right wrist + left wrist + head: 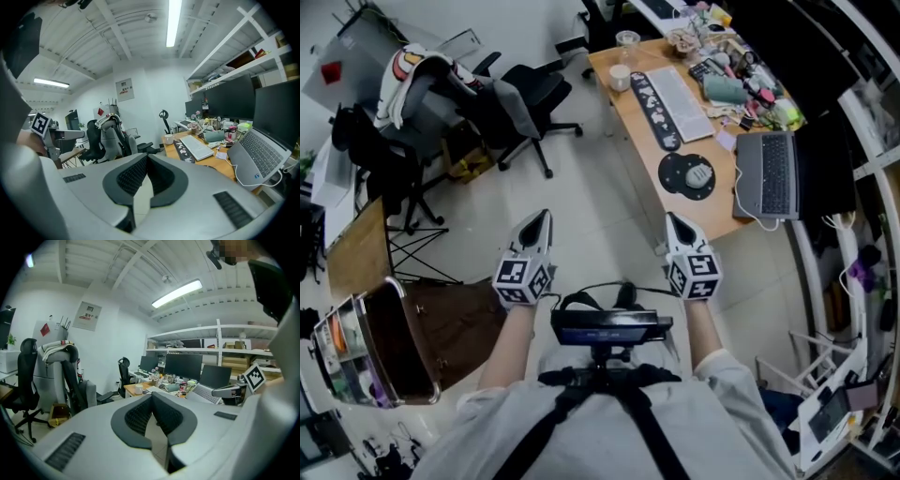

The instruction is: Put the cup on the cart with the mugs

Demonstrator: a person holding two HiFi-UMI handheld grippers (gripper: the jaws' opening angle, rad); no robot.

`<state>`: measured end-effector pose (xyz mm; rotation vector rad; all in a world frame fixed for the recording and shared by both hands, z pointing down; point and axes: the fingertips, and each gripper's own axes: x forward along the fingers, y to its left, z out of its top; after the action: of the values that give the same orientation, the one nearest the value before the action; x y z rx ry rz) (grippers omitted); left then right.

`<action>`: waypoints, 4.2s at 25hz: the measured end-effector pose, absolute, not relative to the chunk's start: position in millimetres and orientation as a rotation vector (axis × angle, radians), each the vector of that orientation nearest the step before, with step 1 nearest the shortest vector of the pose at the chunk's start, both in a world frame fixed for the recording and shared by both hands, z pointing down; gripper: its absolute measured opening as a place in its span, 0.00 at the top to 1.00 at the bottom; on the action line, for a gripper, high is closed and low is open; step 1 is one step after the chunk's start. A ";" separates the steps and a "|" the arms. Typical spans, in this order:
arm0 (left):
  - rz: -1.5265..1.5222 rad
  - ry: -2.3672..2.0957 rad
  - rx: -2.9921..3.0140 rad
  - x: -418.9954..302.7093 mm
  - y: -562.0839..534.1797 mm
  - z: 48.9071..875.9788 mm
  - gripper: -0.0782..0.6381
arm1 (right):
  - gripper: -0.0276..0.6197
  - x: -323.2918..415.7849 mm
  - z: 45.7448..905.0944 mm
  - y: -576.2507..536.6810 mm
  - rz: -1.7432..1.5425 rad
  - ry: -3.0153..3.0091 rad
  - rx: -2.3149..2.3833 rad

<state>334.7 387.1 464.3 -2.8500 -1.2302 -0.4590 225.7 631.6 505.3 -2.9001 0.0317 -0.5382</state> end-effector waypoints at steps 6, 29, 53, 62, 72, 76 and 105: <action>-0.474 -1.257 -2.821 360.2 414.0 461.7 0.89 | 0.95 259.7 498.7 646.5 -0.542 0.059 -2.931; -0.435 -1.589 -2.677 582.3 463.8 452.0 0.89 | 0.95 557.7 475.3 661.7 -0.893 0.134 -3.217; -0.597 -1.548 -2.595 753.7 612.1 517.0 0.89 | 0.64 766.7 609.9 757.2 -1.396 0.395 -3.024; -0.652 -1.520 -2.570 808.1 661.4 546.6 0.89 | 0.30 822.9 673.6 790.5 -1.613 0.485 -2.897; -0.721 -1.505 -2.588 831.0 677.8 572.4 0.89 | 0.23 857.0 719.4 795.8 -1.851 0.582 -2.758; -0.747 -1.489 -2.606 836.8 672.5 577.6 0.89 | 0.23 865.6 732.1 790.6 -1.888 0.596 -2.733; -0.800 -1.472 -2.630 830.9 658.0 587.3 0.89 | 0.29 861.9 737.0 805.9 -2.000 0.503 -2.769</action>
<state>830.9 658.0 587.3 -2.6296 -1.4722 -0.8004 861.9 805.9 737.0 -2.7689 0.5026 -1.9999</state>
